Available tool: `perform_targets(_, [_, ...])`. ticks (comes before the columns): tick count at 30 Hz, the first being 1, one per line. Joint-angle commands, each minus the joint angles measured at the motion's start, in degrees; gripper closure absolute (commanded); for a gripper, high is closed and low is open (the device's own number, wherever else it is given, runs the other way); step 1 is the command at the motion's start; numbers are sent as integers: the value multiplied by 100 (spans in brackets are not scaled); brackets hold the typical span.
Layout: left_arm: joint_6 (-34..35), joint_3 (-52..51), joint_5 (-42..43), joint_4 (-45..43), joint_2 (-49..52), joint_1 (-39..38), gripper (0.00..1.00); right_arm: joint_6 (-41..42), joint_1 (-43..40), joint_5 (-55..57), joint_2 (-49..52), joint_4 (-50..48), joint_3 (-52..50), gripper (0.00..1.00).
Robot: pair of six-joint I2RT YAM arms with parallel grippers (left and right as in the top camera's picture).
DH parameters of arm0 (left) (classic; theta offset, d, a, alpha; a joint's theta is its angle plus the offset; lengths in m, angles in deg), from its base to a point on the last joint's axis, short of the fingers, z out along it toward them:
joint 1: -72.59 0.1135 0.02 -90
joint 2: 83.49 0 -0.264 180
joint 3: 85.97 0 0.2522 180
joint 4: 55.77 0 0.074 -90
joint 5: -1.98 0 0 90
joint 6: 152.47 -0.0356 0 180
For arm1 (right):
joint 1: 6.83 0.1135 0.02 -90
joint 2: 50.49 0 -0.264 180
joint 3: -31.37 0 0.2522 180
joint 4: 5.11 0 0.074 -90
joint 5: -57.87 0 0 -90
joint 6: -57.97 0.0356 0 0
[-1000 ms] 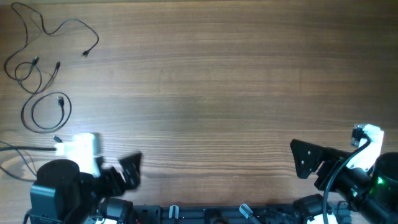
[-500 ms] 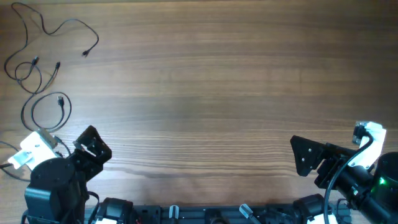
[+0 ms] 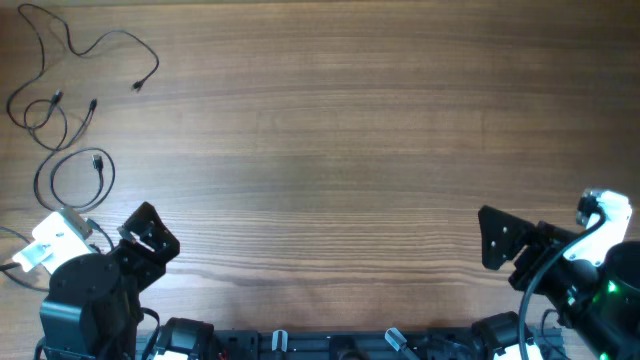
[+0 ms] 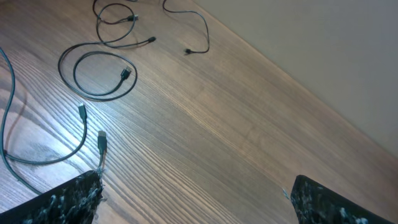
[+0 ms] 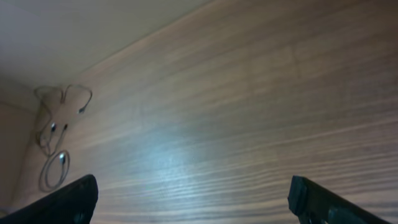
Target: Untangle cables
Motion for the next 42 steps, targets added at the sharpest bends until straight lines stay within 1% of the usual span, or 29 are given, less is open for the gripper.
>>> perform_targets(1, [74, -13, -94, -11, 31, -28, 0, -566, -122, 289, -181, -739, -627, 0])
perform_targets(4, [72, -13, -94, 2, 31, -28, 0, -750, -275, 227, -472, -1757, -1576, 0])
perform_targets(6, [74, -13, -94, 2, 31, -28, 0, -1045, -358, 4, -767, -2557, -2361, 0])
perform_targets(8, [74, -13, -96, 2, 31, -28, 0, -1862, -455, -553, -1178, -3718, -3344, 0])
perform_targets(10, [74, -13, -94, 2, 31, -28, 0, -2365, -627, -1029, -1464, -4461, -3993, 0])
perform_targets(12, [74, -13, -94, 2, 31, -28, 0, -2496, -949, -1593, -1801, -5399, -4760, 0])
perform_targets(14, [74, -13, -94, 2, 31, -28, 0, -2494, -1078, -1779, -2068, -5976, -5309, 0])
perform_targets(17, [74, -13, -96, 2, 31, -28, 0, -2509, -1078, -1714, -2465, -6238, -5683, 0])
perform_targets(21, [74, -13, -94, 2, 31, -28, 0, -2896, -1078, -1716, -2983, -6345, -6041, 0])
perform_targets(23, [74, -13, -96, 2, 31, -28, 0, -2924, -1078, -1716, -3036, -6620, -6262, 0])
perform_targets(26, [74, -13, -94, 2, 31, -28, 0, -2883, -1078, -1718, -3040, -7471, -6717, 0])
perform_targets(27, [74, -13, -94, 2, 31, -28, 0, -2883, -1078, -1716, -3040, -7541, -6773, 0])
perform_targets(33, [74, -13, -94, 2, 31, -28, 0, -2981, -1078, -1561, -3163, -7541, -6819, 0])
perform_targets(36, [74, -13, -94, 2, 31, -28, 0, -3001, -1082, -1493, -3617, -7656, -7108, 0])
perform_targets(39, [74, -13, -94, 2, 31, -28, 0, -2933, -1102, -1449, -3617, -7965, -7431, 0])
perform_targets(42, [74, -13, -94, 2, 31, -28, 0, -3097, -1121, -1305, -3617, -7849, -7431, 0])
